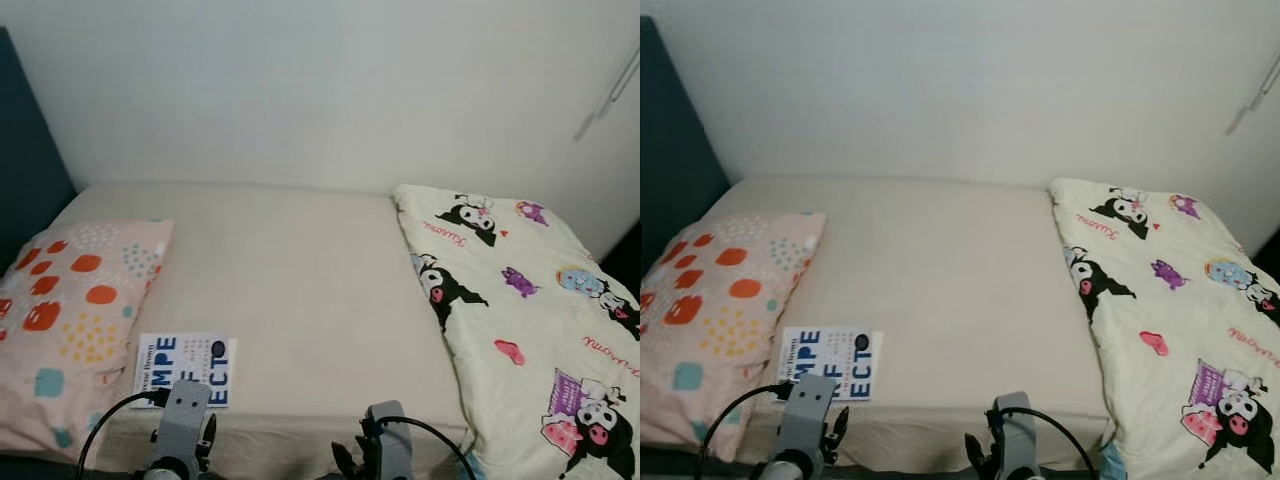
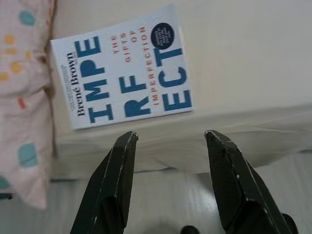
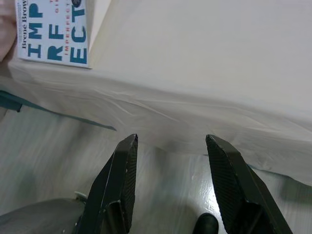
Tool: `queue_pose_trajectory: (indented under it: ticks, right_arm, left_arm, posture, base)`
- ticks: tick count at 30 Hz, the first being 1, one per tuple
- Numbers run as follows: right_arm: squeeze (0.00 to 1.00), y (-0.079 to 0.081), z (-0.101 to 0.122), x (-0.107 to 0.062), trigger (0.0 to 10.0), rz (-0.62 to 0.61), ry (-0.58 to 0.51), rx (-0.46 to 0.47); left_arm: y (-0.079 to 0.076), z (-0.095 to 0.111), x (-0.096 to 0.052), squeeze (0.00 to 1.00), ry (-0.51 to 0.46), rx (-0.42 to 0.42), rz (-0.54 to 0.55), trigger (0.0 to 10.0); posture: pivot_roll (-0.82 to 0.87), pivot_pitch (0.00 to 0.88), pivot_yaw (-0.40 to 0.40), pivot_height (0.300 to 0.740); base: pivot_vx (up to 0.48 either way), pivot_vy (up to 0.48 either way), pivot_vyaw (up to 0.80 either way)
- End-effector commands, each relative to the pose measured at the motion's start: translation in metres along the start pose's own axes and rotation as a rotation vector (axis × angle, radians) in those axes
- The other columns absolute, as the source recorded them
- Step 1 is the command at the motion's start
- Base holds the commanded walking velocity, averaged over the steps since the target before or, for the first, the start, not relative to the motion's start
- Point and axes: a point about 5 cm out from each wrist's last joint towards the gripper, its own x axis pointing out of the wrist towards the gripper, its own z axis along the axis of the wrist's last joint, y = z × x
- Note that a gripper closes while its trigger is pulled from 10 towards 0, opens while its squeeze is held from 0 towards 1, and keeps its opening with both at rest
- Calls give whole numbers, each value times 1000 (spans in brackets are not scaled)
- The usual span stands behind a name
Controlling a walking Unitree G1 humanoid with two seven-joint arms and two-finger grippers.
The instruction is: Clean up the room
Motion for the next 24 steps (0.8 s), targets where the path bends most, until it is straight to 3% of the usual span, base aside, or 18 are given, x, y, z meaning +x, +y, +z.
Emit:
queue_pose_trajectory:
  ticks: [1, 8, 24]
  right_arm:
    - [0, -6, -6, -4, 10000, -26, 15, 11]
    - [0, -5, -2, -3, 10000, -14, 1, -29]
    - [0, -4, -2, -3, 10000, -12, -3, -48]
  left_arm:
    - [-2, -7, -3, 0, 20, -12, 1, 10000]
    - [-1, -9, -2, 0, 28, -28, 26, 10000]
    - [-5, -10, -2, 0, 29, -3, -20, 10000]
  posture:
    - [43, 114, -82, 740]
    - [40, 103, -81, 740]
    - [43, 91, -78, 740]
  base:
    - [0, 0, 0]
    - [0, 0, 202]
    - [0, 0, 800]
